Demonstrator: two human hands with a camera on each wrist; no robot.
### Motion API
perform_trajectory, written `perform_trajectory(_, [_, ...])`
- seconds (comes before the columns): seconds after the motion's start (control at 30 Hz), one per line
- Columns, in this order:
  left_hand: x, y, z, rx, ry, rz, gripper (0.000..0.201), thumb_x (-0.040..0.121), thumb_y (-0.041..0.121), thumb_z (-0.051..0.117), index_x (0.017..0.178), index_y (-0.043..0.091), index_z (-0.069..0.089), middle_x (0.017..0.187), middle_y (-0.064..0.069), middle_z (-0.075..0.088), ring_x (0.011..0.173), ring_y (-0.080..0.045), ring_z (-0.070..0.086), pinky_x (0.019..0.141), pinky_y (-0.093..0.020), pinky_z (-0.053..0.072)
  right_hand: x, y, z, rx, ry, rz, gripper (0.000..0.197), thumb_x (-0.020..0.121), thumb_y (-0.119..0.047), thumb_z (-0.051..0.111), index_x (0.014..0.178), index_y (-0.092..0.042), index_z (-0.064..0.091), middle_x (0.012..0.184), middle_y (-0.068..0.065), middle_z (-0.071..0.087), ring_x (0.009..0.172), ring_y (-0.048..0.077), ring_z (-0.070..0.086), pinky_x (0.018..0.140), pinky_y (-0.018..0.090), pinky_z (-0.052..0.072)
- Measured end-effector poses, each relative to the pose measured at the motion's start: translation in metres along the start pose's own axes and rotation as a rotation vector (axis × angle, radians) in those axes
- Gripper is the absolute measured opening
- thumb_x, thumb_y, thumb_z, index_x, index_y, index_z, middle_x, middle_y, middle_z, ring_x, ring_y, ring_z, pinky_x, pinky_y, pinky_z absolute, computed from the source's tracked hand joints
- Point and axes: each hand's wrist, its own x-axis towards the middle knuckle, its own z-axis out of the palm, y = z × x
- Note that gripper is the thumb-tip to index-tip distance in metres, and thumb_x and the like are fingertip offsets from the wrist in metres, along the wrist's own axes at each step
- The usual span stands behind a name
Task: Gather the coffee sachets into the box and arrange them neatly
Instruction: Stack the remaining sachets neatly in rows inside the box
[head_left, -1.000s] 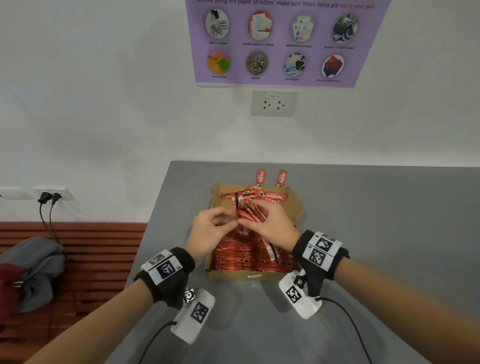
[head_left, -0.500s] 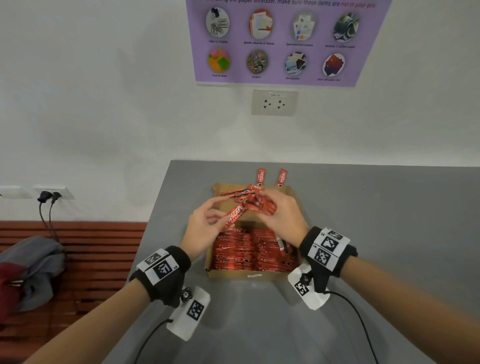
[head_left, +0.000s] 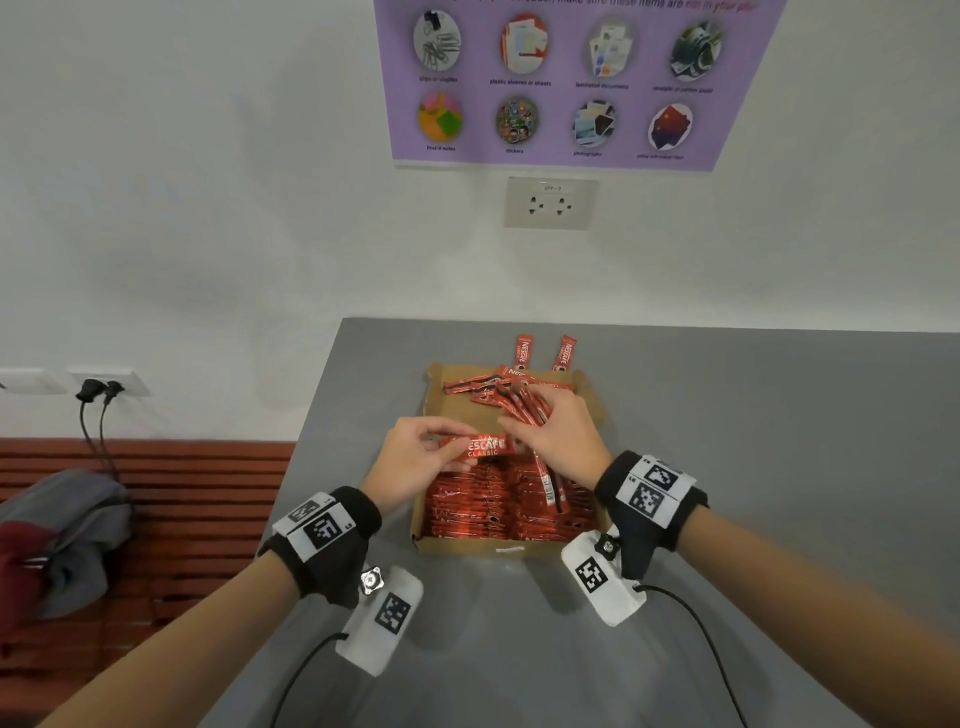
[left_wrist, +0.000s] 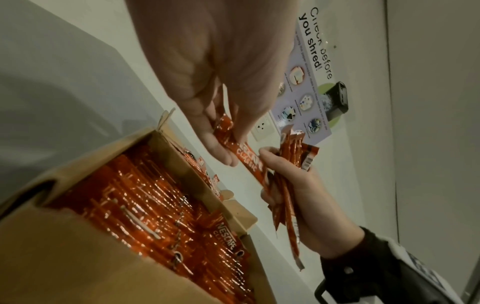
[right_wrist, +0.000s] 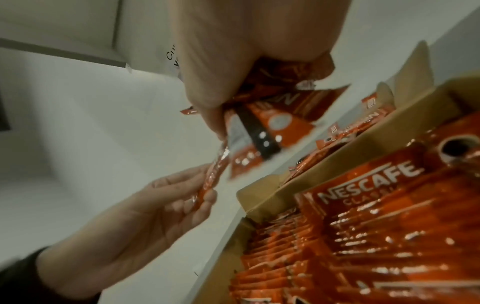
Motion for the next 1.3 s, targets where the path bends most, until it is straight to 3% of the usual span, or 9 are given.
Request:
perform_trajectory(0.2, [0.0,0.004,-0.003,-0.064,-0.005,-0.016,0.022,0.092,-0.001,0.049,0.094,0.01,0.068,0.099,-0.008,0.066,0.089,-0.018,0.066,0.067,-0.02,0.057,-0.006,0.0,-0.003,-0.089,-0.239,-0.06,0.026,0.081,-0.028,0.071,0.099,-0.009,0.07,0.087,-0.005,0.07,0.073,0.001,0.062,0.067,0.011,0.046])
perform_trajectory(0.3, [-0.003,0.002,-0.007,-0.042,-0.023,0.009,0.02,0.092,0.001,0.051,0.103,0.011,0.065,0.096,-0.01,0.066,0.091,-0.022,0.067,0.069,-0.026,0.058,-0.008,0.006,-0.004,-0.096,-0.277,-0.006,0.029,0.079,-0.029,0.073,0.098,-0.007,0.07,0.09,0.0,0.072,0.079,0.009,0.066,0.073,0.024,0.052])
perform_trajectory(0.43, [-0.001,0.003,-0.002,-0.017,0.014,0.031,0.016,0.089,0.002,0.056,0.099,0.011,0.065,0.092,-0.012,0.067,0.087,-0.022,0.068,0.071,-0.032,0.059,-0.007,0.006,-0.003,-0.122,-0.4,0.044,0.024,0.079,-0.025,0.074,0.093,-0.007,0.07,0.082,0.0,0.072,0.068,0.008,0.067,0.066,0.025,0.054])
perform_trajectory(0.57, [0.005,0.0,-0.002,0.253,0.157,0.141,0.016,0.093,0.005,0.052,0.097,0.015,0.064,0.097,-0.001,0.067,0.085,-0.009,0.064,0.08,-0.02,0.053,0.008,0.005,-0.008,-0.243,-0.176,0.038,0.016,0.08,-0.031,0.072,0.084,-0.016,0.067,0.07,-0.007,0.065,0.058,0.006,0.057,0.061,0.027,0.051])
perform_trajectory(0.63, [0.007,-0.006,-0.006,0.603,0.102,0.138,0.019,0.094,0.007,0.051,0.105,0.011,0.066,0.104,0.003,0.063,0.091,-0.005,0.058,0.084,-0.015,0.044,0.014,0.007,-0.012,-0.266,-0.018,0.014,0.014,0.081,-0.032,0.071,0.087,-0.02,0.069,0.07,-0.009,0.063,0.059,0.004,0.055,0.062,0.027,0.051])
perform_trajectory(0.77, [0.006,-0.02,-0.004,1.043,-0.128,0.194,0.026,0.094,0.014,0.049,0.117,0.009,0.06,0.119,-0.004,0.059,0.109,-0.016,0.053,0.098,-0.026,0.039,0.018,0.006,0.0,-0.363,-0.087,0.043,0.011,0.081,-0.028,0.071,0.084,-0.019,0.067,0.077,-0.003,0.068,0.068,0.011,0.06,0.067,0.033,0.053])
perform_trajectory(0.9, [0.007,-0.028,0.0,1.175,-0.211,0.178,0.039,0.089,0.032,0.054,0.124,0.014,0.054,0.128,-0.001,0.055,0.119,-0.017,0.047,0.107,-0.036,0.032,0.021,0.005,0.015,-0.414,-0.169,0.063,0.024,0.08,-0.03,0.072,0.102,-0.02,0.069,0.091,-0.003,0.07,0.08,0.013,0.064,0.072,0.033,0.054])
perform_trajectory(1.07, [0.008,-0.03,0.0,1.299,-0.259,0.106,0.065,0.086,0.044,0.058,0.139,0.014,0.036,0.138,-0.001,0.04,0.13,-0.017,0.035,0.113,-0.042,0.022,0.028,0.0,0.027,-0.475,-0.234,0.013,0.022,0.08,-0.028,0.072,0.1,-0.02,0.069,0.095,-0.002,0.071,0.085,0.016,0.065,0.074,0.032,0.054])
perform_trajectory(1.3, [0.006,-0.035,0.002,1.277,-0.304,0.076,0.066,0.089,0.04,0.055,0.144,0.015,0.028,0.143,-0.004,0.027,0.133,-0.022,0.029,0.113,-0.045,0.023,0.033,0.0,0.041,-0.681,-0.304,-0.101,0.011,0.085,-0.024,0.063,0.075,-0.021,0.062,0.08,0.002,0.068,0.078,0.023,0.064,0.063,0.032,0.048])
